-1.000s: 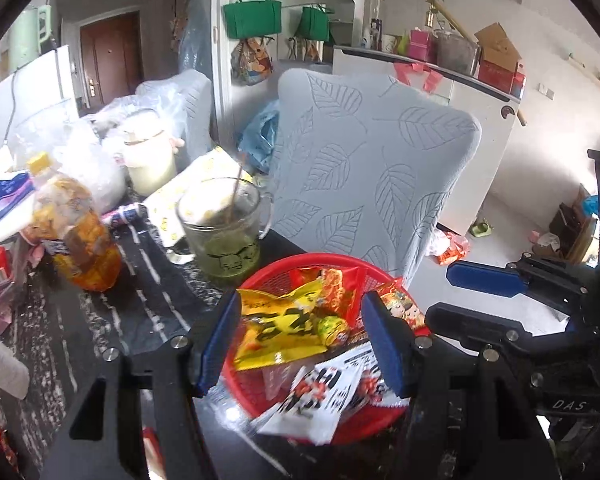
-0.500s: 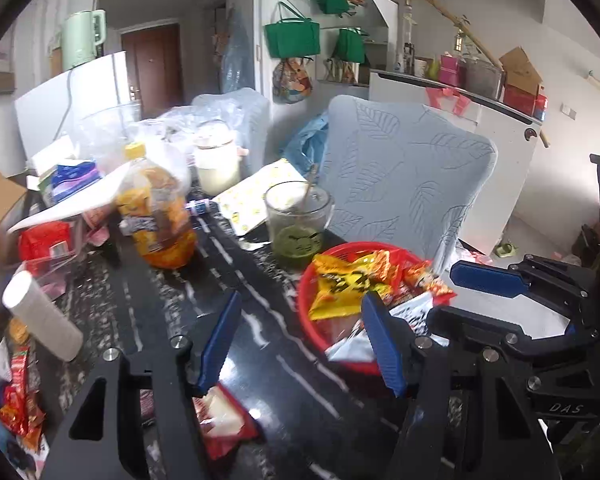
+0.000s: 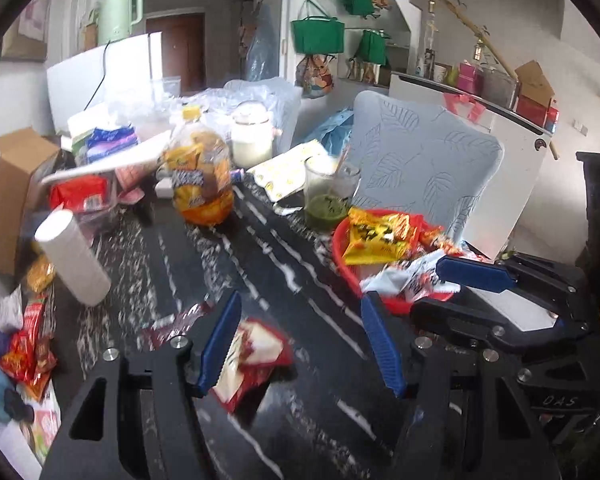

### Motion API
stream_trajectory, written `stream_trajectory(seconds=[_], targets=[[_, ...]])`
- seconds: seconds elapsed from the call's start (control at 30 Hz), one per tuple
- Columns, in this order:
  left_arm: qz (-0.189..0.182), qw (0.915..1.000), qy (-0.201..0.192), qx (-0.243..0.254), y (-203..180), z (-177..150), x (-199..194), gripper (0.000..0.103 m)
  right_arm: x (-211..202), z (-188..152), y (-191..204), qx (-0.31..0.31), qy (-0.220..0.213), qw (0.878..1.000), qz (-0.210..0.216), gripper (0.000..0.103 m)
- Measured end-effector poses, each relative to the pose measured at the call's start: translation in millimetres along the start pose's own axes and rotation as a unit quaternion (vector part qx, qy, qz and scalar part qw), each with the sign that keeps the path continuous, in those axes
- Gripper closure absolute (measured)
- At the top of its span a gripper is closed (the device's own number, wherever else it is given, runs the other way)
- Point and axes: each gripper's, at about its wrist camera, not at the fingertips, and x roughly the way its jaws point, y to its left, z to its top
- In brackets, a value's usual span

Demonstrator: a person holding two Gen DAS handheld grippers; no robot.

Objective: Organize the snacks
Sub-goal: 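Withdraw both open tools from the basket back over the table, then grasp brown chocolate packet with left tool while right tool grasps white-and-red packet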

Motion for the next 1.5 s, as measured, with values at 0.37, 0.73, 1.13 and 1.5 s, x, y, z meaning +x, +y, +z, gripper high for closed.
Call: stream_trajectory(seconds=[0.37,0.73,1.13,1.5], targets=[[0.027,0.9985,0.026,-0.039,39,-35,-7,0.042,30,-20,35,-0.004,0.045,0.998,0.039,0.052],[0.026,0.9954,0.050,-0.077,75,-61,-4,0.042,72,-29,61,-0.006,0.093,0.994,0.064,0.052],[0.043,0.9906,0.065,-0.112,121,-72,11,0.042,114,-20,69,-0.011,0.102,0.994,0.029,0.029],[0.027,0.9899,0.072,-0.119,150,-57,44,0.042,165,-9,64,-0.032,0.134,0.990,0.010,0.005]])
